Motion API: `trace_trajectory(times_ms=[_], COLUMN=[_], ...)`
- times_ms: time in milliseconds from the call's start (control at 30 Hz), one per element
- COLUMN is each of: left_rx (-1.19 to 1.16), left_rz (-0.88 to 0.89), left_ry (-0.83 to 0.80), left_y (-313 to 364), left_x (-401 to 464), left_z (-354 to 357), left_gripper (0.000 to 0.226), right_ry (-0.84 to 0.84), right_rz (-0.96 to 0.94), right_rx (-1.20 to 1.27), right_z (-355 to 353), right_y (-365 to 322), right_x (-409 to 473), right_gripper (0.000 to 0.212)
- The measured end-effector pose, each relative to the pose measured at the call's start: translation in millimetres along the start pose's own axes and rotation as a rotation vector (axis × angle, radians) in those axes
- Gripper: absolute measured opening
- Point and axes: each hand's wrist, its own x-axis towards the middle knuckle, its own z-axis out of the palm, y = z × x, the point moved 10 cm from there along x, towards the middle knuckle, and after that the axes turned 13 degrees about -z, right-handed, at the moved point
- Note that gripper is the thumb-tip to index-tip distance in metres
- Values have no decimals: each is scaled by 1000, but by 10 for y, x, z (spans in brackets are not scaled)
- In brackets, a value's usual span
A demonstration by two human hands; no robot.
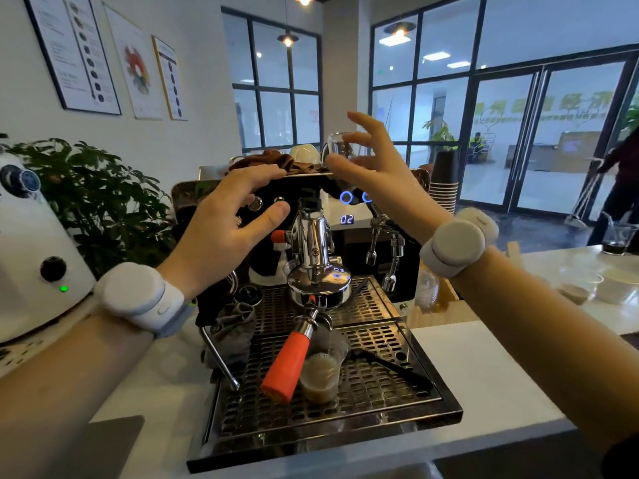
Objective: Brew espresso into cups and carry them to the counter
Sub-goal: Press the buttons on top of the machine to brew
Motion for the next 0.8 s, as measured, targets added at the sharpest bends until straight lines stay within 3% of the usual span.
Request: trace_trajectory(times_ms=[400,800], left_rx=[-209,-293], left_rz=[-188,-453], left_ry=[-172,-227], left_y=[-356,-954], left_x=[-369,-888], left_z=[356,682], left_gripper=[58,54], right_ry=[-60,-30], right_rz=[98,293], right_rx=[109,158], right_z=[292,332], right_y=[240,798], right_x=[-776,-1665], right_gripper=[64,69])
